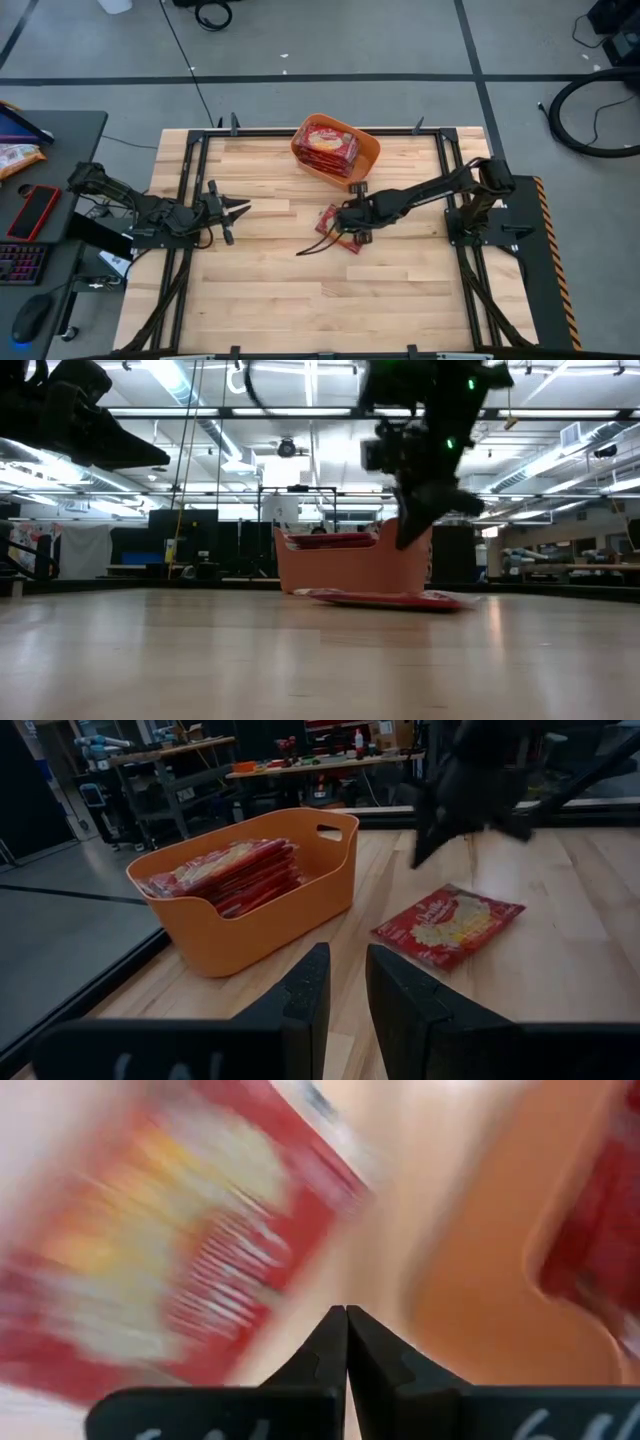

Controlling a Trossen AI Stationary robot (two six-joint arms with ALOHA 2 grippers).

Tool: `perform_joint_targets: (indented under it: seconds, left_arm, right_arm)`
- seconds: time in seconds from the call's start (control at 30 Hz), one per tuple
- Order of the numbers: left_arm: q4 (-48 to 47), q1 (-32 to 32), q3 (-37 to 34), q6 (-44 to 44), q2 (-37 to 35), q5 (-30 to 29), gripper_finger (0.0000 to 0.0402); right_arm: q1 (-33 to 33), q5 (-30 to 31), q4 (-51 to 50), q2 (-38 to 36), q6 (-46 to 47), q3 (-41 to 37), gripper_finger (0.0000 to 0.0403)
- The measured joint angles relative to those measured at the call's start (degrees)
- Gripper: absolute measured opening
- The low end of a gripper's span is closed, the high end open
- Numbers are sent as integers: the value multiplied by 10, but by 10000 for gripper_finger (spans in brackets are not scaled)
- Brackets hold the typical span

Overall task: Sort popcorn bags into baskets
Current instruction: Put the red popcorn pack into the orange bin

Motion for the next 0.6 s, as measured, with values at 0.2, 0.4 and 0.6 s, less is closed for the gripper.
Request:
perform_joint_targets:
  seconds: [0.2,0.4,0.6]
  left_arm:
    - [0,0,0,0,0,0,73]
    - [0,0,0,0,0,0,73]
    - [0,0,0,0,0,0,73]
  right_arm:
    - [32,-171,78,0,20,12,10]
    - [80,-207,136,0,47,-34,10]
    - [95,-199,123,0,96,-68,10]
